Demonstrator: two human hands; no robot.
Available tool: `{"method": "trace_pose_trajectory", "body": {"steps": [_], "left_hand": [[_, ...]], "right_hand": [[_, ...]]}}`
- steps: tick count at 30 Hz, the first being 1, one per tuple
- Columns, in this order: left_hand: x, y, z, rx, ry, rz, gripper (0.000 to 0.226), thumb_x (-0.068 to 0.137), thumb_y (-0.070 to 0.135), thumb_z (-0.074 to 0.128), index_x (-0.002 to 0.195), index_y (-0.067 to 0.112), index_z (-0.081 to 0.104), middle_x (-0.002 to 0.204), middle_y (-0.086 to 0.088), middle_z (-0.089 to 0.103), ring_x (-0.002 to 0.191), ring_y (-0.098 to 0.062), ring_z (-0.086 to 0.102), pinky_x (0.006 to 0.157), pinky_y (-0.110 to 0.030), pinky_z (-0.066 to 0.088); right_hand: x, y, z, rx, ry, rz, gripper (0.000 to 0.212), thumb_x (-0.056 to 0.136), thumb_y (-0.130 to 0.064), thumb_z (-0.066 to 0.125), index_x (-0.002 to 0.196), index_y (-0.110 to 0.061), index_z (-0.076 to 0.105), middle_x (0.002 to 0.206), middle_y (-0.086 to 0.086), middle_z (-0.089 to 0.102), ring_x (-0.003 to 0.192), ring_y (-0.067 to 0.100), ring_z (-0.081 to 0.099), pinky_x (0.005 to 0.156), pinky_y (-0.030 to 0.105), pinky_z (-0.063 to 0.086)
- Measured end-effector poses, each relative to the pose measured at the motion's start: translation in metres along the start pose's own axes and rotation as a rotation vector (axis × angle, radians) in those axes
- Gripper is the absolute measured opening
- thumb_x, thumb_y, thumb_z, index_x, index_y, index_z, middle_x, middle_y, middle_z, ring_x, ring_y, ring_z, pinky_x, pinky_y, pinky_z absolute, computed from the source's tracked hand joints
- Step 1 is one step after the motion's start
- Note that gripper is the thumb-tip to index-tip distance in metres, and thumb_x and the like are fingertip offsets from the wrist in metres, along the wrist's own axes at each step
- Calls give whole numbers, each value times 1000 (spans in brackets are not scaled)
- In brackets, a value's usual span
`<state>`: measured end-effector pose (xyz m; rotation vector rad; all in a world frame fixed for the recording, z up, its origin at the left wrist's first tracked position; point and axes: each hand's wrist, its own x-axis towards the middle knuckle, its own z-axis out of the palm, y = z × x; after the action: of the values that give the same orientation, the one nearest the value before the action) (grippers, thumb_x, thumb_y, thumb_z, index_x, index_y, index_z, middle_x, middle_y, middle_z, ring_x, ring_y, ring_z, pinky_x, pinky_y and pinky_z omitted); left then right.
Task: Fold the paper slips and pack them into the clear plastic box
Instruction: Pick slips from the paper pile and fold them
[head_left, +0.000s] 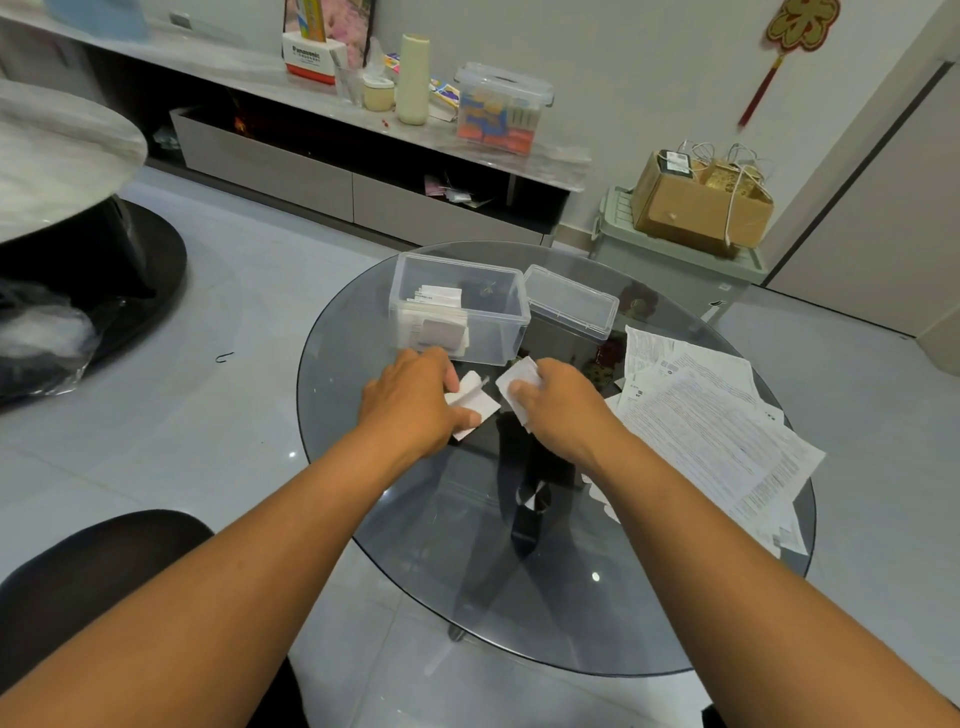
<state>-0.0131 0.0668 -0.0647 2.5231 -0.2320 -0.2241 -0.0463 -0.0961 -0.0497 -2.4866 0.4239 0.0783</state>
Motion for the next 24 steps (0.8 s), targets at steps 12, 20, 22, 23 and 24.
{"method": "trace_pose_trajectory", "body": {"steps": [12, 20, 22, 23, 24], "left_hand": [[9, 2, -9, -1141, 6, -220, 26, 94, 2, 68, 118, 4, 59, 110, -13, 69, 85, -18, 70, 62, -22, 60], [-2, 12, 1, -1211, -180, -167, 20, 101, 8, 59, 119, 2, 64, 103, -13, 76, 88, -16, 76, 73, -24, 61], [-4, 14, -1, -1274, -243, -151, 24, 105, 16, 52, 121, 3, 65, 102, -11, 77, 93, -18, 76, 81, -28, 61], [-6, 15, -2, -1305, -275, -135, 26, 106, 21, 51, 120, 5, 65, 104, -11, 77, 97, -19, 75, 85, -29, 61], [-7, 16, -3, -1319, -289, -111, 26, 105, 23, 53, 120, 5, 66, 106, -10, 77, 99, -19, 75, 87, -30, 60]], "right_hand": [[-5, -5, -11, 1148, -151, 240, 22, 108, -23, 51, 126, -13, 61, 107, 12, 77, 91, 23, 76, 76, 35, 64], [-7, -19, 12, 791, -17, -11, 24, 107, -31, 48, 122, -20, 63, 103, -1, 73, 82, 9, 62, 66, 25, 45], [-7, -17, 15, 712, 65, -46, 24, 106, -34, 49, 123, -21, 58, 111, -1, 71, 94, 12, 66, 76, 31, 52], [-8, -16, 16, 654, 103, -71, 24, 106, -36, 49, 124, -21, 56, 112, -3, 69, 99, 13, 66, 83, 36, 55], [-9, -15, 16, 598, 135, -93, 25, 106, -38, 48, 124, -22, 53, 111, -6, 67, 101, 13, 65, 88, 39, 55]]}}
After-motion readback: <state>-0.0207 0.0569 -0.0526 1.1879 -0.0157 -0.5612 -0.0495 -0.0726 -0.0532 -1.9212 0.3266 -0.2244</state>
